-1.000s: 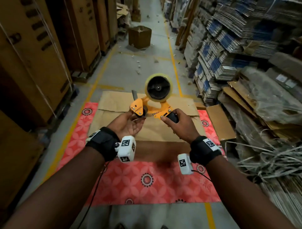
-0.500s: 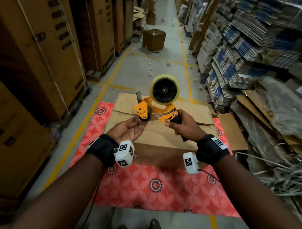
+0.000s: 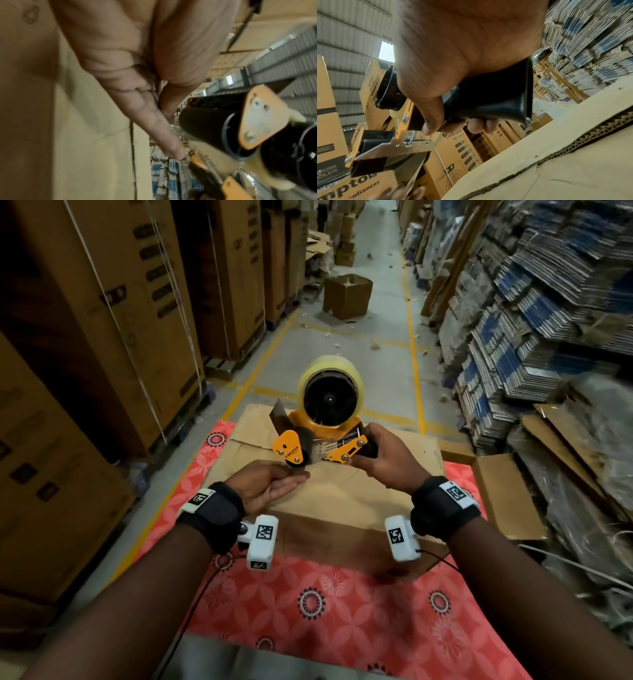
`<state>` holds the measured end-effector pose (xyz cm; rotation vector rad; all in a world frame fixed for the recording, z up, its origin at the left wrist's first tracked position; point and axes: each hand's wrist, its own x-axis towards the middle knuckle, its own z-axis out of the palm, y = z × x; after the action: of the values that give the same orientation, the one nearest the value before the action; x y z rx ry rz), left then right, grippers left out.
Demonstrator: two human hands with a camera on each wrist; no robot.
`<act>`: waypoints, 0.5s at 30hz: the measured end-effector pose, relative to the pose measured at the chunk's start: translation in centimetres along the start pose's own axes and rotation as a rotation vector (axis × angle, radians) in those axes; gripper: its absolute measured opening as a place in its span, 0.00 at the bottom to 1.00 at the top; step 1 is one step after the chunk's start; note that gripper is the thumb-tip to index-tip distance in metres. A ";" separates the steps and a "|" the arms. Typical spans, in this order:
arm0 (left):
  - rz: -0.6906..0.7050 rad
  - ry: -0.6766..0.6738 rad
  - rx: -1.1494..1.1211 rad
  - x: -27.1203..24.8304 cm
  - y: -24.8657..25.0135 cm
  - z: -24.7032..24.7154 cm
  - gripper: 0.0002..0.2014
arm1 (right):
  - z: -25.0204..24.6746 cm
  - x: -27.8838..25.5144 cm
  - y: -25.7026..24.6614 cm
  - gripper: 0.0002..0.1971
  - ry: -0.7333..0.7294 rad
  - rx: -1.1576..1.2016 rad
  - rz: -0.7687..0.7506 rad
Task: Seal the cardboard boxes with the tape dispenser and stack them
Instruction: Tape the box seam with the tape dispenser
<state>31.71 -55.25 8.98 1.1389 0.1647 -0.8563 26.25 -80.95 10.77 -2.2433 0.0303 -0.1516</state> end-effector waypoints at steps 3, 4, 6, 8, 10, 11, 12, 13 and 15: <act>0.043 0.085 0.119 0.3 -0.5 0.0 0.10 | -0.5 0.4 0.8 0.18 -0.027 -0.015 -0.032; 0.061 0.121 0.186 0.3 -0.5 0.0 0.10 | -0.5 0.5 1.1 0.18 -0.041 -0.024 -0.043; 0.095 0.160 0.351 0.1 -0.4 -0.2 0.12 | -0.2 0.6 1.4 0.18 -0.074 -0.028 -0.067; 0.110 0.194 0.486 0.0 -0.1 -0.8 0.14 | 0.2 0.7 1.4 0.18 -0.103 -0.042 -0.091; 0.109 0.233 0.575 0.0 0.5 -1.5 0.14 | 0.4 1.2 0.9 0.19 -0.130 -0.079 -0.114; 0.111 0.241 0.606 0.0 1.0 -1.9 0.13 | 0.5 1.5 0.7 0.21 -0.143 -0.095 -0.125; 0.115 0.246 0.630 0.0 1.6 -2.4 0.13 | 0.6 2.0 0.5 0.22 -0.151 -0.105 -0.131; 0.122 0.253 0.650 0.0 2.4 -3.0 0.13 | 0.8 2.5 0.4 0.22 -0.153 -0.114 -0.138; 0.135 0.270 0.669 0.0 4.2 -4.2 0.13 | 1.1 3.5 0.0 0.24 -0.139 -0.143 -0.153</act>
<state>35.78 -51.12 10.17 1.8714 0.0171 -0.6455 29.88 -80.33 10.46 -2.3936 -0.2122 -0.0778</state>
